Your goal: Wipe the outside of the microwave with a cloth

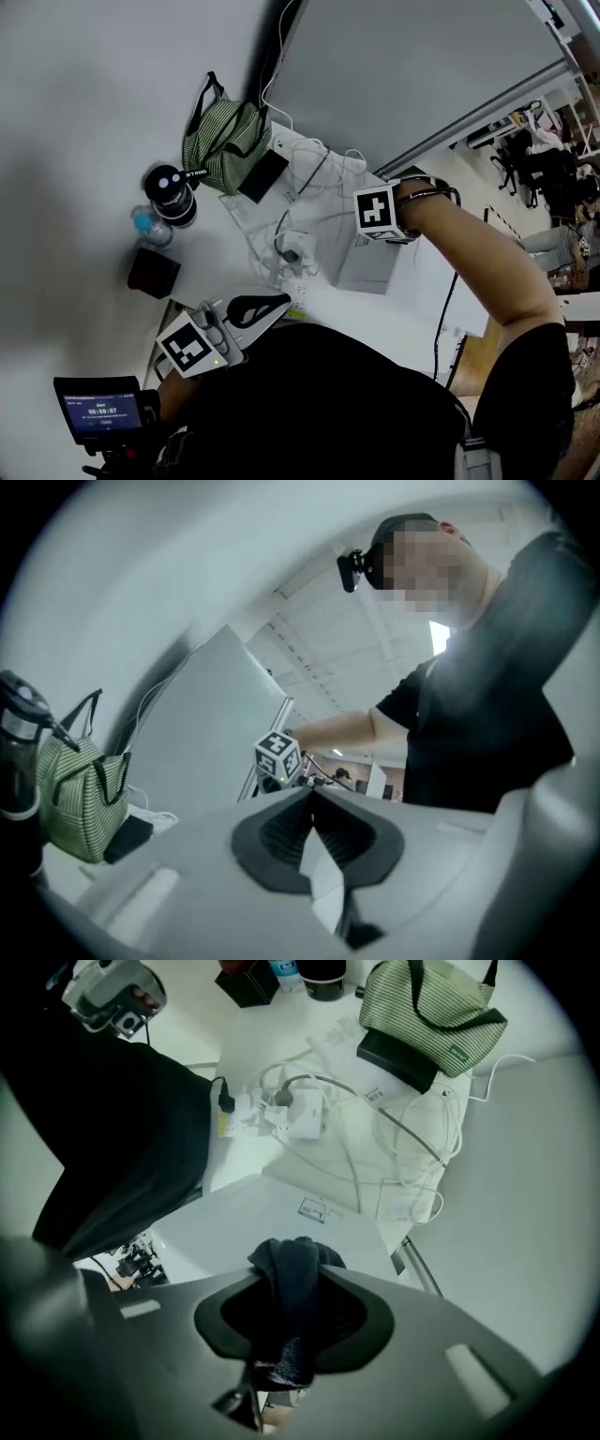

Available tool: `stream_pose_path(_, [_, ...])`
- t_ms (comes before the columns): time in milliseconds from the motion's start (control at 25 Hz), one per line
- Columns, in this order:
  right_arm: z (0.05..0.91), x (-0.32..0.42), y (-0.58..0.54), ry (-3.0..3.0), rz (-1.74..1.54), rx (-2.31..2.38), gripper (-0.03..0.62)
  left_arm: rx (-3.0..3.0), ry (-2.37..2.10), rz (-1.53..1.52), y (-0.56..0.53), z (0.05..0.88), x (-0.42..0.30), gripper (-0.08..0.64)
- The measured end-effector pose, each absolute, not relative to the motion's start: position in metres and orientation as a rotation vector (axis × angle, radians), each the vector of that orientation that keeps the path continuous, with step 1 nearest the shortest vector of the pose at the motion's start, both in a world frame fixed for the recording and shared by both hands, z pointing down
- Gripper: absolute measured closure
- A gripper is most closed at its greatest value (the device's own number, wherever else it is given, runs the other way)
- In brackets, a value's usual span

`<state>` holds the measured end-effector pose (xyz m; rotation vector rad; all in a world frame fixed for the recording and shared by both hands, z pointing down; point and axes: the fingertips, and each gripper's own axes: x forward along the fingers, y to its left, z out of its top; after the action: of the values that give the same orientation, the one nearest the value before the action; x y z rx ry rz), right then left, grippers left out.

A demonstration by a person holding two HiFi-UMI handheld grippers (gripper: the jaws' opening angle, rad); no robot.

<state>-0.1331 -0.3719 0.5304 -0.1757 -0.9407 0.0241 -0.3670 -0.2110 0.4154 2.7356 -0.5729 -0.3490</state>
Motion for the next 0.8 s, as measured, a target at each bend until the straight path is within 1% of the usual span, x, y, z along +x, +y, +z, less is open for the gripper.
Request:
stream_pose_path(200, [0.606, -0.134, -0.366, -0.885, 0.028, -0.180, 0.494, 2.706, -0.560, -0.327, -0.204, 0.429, -0.369, 0.555])
stream_pose_path(400, [0.701, -0.135, -0.364, -0.894, 0.068, -0.216, 0.498, 2.584, -0.701, -0.291, -0.194, 0.463, -0.394, 0.555])
stream_pose_path(520, [0.733, -0.136, -0.352, -0.906, 0.078, -0.245, 0.499, 2.533, -0.786, -0.271, -0.179, 0.475, -0.401, 0.555])
stream_pose_path(640, [0.725, -0.141, -0.350, -0.919, 0.092, -0.253, 0.494, 2.524, -0.826, -0.293, -0.174, 0.473, -0.404, 0.555])
stream_pose_path(720, [0.688, -0.146, -0.347, -0.938, 0.109, -0.256, 0.492, 2.564, -0.810, -0.313, -0.174, 0.462, -0.401, 0.556])
stream_pose_path(800, [0.633, -0.155, -0.337, -0.977, 0.116, -0.275, 0.492, 2.613, -0.764, -0.323, -0.179, 0.451, -0.396, 0.555])
